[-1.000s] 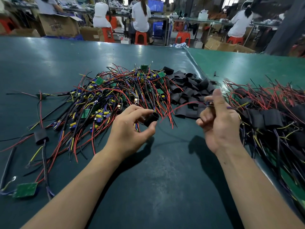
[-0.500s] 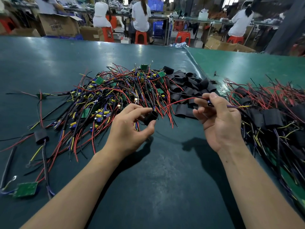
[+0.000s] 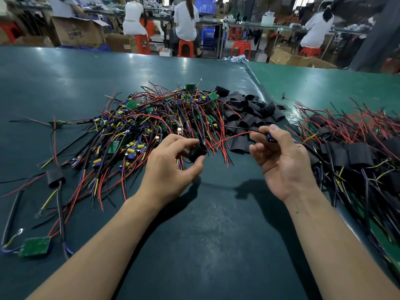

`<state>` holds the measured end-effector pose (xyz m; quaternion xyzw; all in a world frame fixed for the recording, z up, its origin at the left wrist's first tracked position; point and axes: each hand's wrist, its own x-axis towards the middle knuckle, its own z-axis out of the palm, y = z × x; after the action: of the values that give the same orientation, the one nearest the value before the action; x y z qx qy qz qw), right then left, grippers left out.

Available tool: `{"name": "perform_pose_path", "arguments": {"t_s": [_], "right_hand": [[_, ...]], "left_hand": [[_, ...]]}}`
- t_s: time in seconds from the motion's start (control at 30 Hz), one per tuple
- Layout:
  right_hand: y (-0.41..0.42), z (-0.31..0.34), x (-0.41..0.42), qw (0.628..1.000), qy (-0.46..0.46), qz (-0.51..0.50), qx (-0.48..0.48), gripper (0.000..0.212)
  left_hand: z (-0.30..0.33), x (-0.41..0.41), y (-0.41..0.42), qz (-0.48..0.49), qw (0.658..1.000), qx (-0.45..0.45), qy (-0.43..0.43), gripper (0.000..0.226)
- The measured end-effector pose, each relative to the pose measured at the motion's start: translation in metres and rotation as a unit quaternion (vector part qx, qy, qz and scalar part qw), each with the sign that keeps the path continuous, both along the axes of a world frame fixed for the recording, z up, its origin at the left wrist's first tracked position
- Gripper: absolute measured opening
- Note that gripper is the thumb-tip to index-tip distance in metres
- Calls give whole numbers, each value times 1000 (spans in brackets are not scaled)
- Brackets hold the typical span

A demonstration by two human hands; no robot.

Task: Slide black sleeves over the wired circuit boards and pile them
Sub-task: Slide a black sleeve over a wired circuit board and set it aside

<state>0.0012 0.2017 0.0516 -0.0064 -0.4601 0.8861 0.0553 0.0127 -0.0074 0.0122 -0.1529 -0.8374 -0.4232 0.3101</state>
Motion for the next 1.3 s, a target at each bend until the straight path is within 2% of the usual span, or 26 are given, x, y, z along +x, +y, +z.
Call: {"name": "perform_pose_path", "arguments": {"t_s": [0.73, 0.97, 1.3], "right_hand": [[5, -4, -2, 988, -73, -13, 132, 21], [6, -4, -3, 985, -94, -26, 141, 21], [8, -6, -5, 980, -119, -56, 149, 20]], "left_hand": [[3, 0, -2, 39, 999, 4, 37, 33], [3, 1, -2, 27, 999, -1, 36, 34], [2, 3, -2, -11, 997, -65, 41, 31]]}}
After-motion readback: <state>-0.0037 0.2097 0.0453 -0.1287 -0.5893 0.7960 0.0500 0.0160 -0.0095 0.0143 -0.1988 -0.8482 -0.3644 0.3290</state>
